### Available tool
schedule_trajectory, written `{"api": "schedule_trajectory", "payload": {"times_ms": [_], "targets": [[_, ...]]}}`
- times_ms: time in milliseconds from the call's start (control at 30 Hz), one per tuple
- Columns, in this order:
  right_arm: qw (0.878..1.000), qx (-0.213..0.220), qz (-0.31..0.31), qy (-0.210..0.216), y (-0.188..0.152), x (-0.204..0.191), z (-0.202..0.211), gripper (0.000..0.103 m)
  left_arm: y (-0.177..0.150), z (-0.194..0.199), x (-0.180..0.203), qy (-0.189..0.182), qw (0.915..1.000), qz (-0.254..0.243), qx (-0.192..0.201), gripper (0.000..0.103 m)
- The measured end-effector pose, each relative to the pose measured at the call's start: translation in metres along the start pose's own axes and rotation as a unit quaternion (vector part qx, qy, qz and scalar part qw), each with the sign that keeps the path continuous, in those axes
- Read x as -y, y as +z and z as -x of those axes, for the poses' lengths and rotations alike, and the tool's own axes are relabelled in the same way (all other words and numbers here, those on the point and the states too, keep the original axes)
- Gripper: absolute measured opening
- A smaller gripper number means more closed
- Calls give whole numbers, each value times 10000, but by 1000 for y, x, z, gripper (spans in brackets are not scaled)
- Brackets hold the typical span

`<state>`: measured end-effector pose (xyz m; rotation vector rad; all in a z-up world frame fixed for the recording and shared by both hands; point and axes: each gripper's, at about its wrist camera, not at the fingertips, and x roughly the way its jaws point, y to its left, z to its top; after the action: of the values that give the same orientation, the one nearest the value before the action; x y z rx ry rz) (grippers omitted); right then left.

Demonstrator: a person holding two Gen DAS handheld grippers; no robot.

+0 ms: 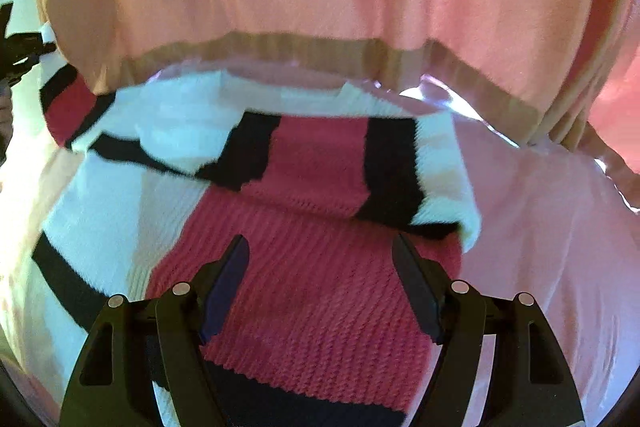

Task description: Fold small clothes

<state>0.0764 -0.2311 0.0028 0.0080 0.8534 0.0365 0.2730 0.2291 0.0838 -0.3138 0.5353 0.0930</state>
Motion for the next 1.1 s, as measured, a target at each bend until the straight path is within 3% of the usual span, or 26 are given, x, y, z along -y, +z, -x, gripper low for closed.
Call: {"api": "schedule_trajectory", "payload": {"times_ms": [100,200,267,300,333,400,500,633,767,933,1000,1100], "targets": [[9997,65,-253,-12,7,17,7,72,-31,25,90,-820,9943,-599,-321,16],[9988,55,-494,-53,11,36,9,73,-78,29,155,-1204,9833,-1102,-799,19],[9984,47,-539,-139,13,45,10,75,-111,21,179,-1203,9768,-1377,-1118,39],[9983,36,-554,-199,15,49,10,75,-134,16,190,-1176,9732,-1452,-1339,63],[9982,21,-563,-228,16,52,10,76,-146,14,181,-1116,9720,-1454,-1467,71],[9982,4,-550,-217,17,57,7,76,-179,19,174,-1059,9701,-1346,-1721,72],[9986,-60,-528,-10,20,56,2,77,-189,22,158,-739,9731,-1129,-1866,78],[9966,-189,-520,603,28,40,-10,77,-164,29,98,-233,9858,-297,-1637,86],[9911,-203,-633,1156,68,10,-37,77,-148,29,57,57,9850,257,-1705,86],[9855,-673,-978,1216,102,-21,-102,77,-157,19,47,229,9840,90,-1766,86],[9841,-896,-1133,1032,106,-27,-129,77,-156,14,45,310,9847,3,-1717,86],[9764,-1059,-1476,1165,103,-30,-150,75,-151,11,36,313,9843,83,-1735,87]]}}
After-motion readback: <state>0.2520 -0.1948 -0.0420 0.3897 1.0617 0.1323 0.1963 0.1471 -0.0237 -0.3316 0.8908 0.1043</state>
